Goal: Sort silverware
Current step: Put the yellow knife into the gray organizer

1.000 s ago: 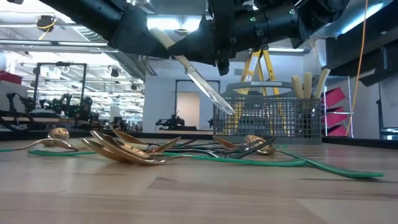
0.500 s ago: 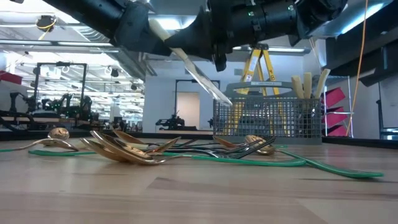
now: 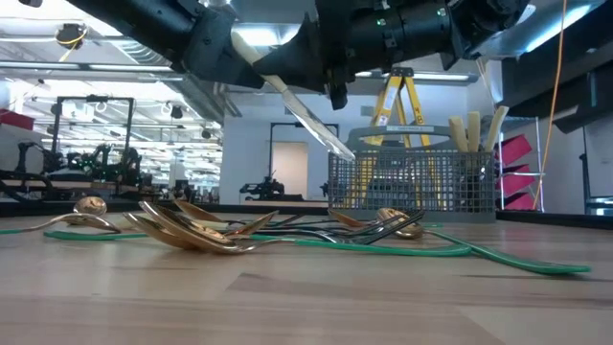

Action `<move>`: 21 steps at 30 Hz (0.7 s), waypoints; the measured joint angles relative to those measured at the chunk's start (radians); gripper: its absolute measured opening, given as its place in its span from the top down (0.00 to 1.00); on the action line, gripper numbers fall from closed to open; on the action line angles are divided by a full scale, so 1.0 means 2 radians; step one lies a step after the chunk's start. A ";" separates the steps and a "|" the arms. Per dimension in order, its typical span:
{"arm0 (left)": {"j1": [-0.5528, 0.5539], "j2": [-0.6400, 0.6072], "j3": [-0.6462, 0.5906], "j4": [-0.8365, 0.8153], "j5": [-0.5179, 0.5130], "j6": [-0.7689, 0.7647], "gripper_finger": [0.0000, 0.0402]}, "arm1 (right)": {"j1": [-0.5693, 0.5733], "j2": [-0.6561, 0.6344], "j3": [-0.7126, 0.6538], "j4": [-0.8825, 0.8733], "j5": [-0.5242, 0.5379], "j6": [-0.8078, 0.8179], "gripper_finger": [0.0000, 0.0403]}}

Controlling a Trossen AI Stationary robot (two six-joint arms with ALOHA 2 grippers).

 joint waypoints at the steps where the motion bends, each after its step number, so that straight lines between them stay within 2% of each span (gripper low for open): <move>1: 0.000 0.000 0.000 0.000 0.000 0.000 1.00 | 0.000 0.003 0.003 -0.005 0.001 -0.002 0.96; 11: 0.000 0.000 -0.003 -0.034 -0.003 -0.012 1.00 | 0.001 0.048 0.040 -0.024 0.013 -0.010 0.94; 21: 0.000 0.001 -0.003 -0.058 0.007 -0.048 1.00 | 0.000 0.051 0.045 -0.039 0.012 -0.012 0.94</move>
